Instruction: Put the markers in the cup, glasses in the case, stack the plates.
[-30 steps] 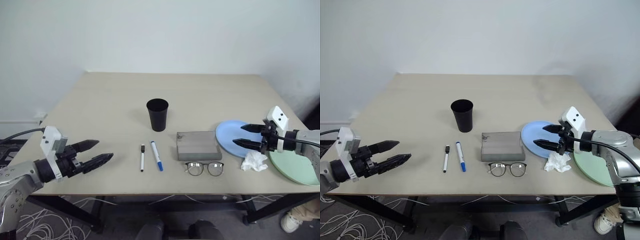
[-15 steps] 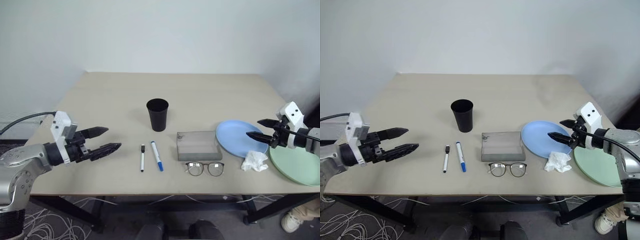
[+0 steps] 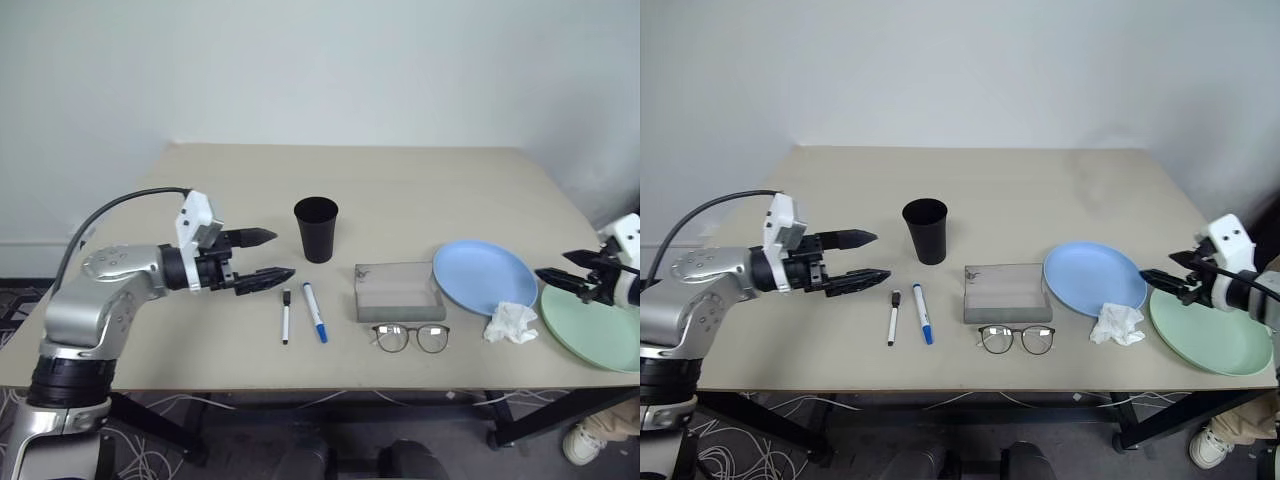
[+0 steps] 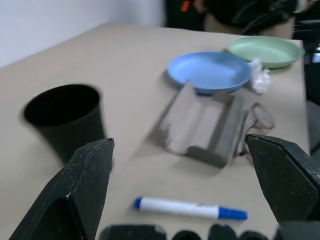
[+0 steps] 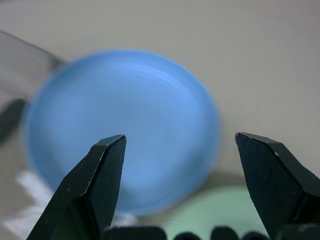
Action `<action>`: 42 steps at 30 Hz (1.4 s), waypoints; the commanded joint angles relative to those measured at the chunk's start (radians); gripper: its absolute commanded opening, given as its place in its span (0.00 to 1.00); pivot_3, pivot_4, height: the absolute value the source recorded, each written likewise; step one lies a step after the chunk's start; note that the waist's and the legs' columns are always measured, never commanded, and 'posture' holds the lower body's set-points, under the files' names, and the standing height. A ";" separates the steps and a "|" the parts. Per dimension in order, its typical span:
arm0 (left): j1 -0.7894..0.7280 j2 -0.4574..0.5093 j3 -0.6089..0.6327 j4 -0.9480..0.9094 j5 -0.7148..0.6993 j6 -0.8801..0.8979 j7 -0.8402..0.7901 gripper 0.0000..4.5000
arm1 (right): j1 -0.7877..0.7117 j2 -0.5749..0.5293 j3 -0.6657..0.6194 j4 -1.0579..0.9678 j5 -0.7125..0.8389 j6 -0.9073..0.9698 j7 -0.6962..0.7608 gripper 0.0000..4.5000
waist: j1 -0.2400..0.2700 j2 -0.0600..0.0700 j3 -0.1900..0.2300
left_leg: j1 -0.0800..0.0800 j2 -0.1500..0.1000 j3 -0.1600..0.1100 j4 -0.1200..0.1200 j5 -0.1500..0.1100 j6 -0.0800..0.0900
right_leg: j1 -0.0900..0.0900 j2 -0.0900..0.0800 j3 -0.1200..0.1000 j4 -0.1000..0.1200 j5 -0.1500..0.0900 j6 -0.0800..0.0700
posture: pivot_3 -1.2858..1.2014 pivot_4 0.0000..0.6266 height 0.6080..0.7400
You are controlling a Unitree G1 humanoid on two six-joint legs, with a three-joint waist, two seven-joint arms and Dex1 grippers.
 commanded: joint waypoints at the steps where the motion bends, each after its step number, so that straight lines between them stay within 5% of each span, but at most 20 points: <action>1: -0.053 -0.018 -0.007 -0.003 0.009 -0.026 -0.008 0.99 | -0.042 -0.036 -0.059 0.103 -0.025 -0.030 -0.060 0.84 | -0.002 0.001 0.000 | 0.000 0.000 0.000 0.000 0.000 0.000 | 0.000 0.000 0.000 0.000 0.000 0.000 | 0.52 0.00 0.93; 20: 0.044 -0.098 -0.003 -0.144 -0.027 0.025 0.076 0.99 | -0.111 -0.053 -0.068 0.558 -0.117 -0.110 -0.234 0.84 | -0.008 0.002 -0.001 | 0.006 0.000 0.000 0.002 0.002 0.003 | 0.009 0.001 -0.001 0.000 -0.001 0.000 | 0.52 0.00 0.93; 42: 0.054 -0.086 0.002 -0.159 -0.053 0.048 0.088 0.99 | -0.054 -0.030 -0.113 0.644 -0.095 -0.142 -0.270 0.84 | -0.009 0.003 -0.001 | 0.007 0.000 0.000 0.004 0.002 0.004 | 0.012 0.000 -0.002 0.000 -0.004 0.006 | 0.52 0.00 0.93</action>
